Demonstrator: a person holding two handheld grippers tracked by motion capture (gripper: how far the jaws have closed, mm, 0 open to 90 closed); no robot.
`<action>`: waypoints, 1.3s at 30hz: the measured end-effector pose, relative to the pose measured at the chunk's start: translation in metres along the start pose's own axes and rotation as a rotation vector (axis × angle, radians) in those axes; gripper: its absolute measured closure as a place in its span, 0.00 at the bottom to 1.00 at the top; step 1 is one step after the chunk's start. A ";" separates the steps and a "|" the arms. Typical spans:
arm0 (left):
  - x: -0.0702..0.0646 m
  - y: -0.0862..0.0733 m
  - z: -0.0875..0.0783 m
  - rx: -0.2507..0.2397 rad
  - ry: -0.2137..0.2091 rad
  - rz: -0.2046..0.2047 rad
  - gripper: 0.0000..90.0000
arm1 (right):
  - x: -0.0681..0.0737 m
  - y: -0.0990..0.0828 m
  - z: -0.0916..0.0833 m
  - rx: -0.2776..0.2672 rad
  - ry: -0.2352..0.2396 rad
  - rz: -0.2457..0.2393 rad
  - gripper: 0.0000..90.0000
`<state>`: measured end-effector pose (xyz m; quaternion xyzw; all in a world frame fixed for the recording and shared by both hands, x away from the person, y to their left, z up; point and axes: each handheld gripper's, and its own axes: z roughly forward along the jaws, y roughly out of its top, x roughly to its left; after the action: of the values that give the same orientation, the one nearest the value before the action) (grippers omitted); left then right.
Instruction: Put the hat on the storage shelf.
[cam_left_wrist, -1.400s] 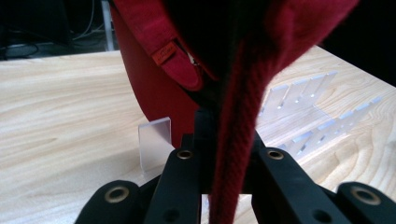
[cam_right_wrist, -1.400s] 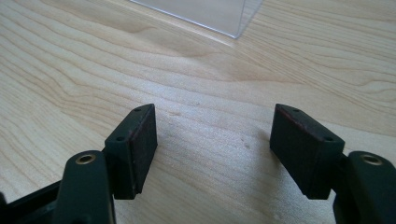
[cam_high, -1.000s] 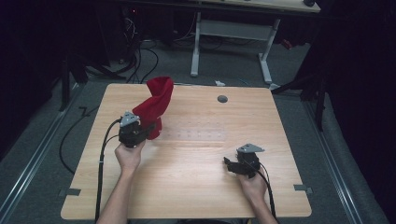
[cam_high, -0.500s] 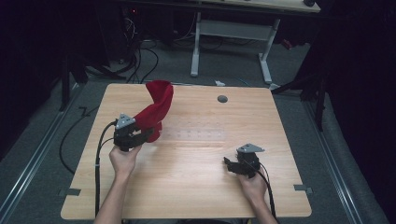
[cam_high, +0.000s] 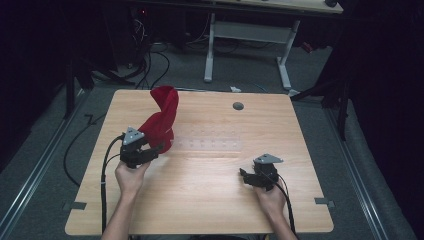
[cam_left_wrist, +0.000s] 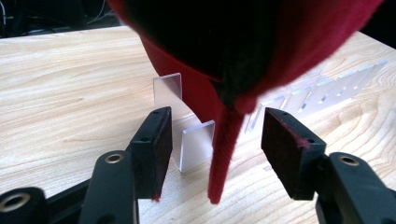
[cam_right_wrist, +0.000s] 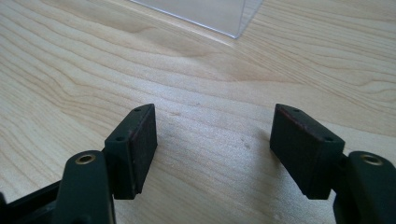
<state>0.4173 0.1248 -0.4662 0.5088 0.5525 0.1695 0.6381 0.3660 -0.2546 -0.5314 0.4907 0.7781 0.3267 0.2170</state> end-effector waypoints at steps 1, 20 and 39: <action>0.000 0.000 -0.001 -0.004 0.001 -0.003 0.48 | 0.000 0.000 0.000 0.000 0.000 0.000 0.36; 0.002 -0.017 -0.027 0.009 0.001 -0.013 0.47 | 0.000 0.000 0.000 0.000 0.000 0.000 0.36; -0.011 -0.045 -0.031 0.073 -0.039 -0.007 0.46 | 0.000 0.000 0.000 -0.001 -0.001 -0.001 0.36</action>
<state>0.3704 0.1114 -0.4938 0.5330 0.5474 0.1371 0.6305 0.3660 -0.2545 -0.5315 0.4903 0.7782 0.3266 0.2178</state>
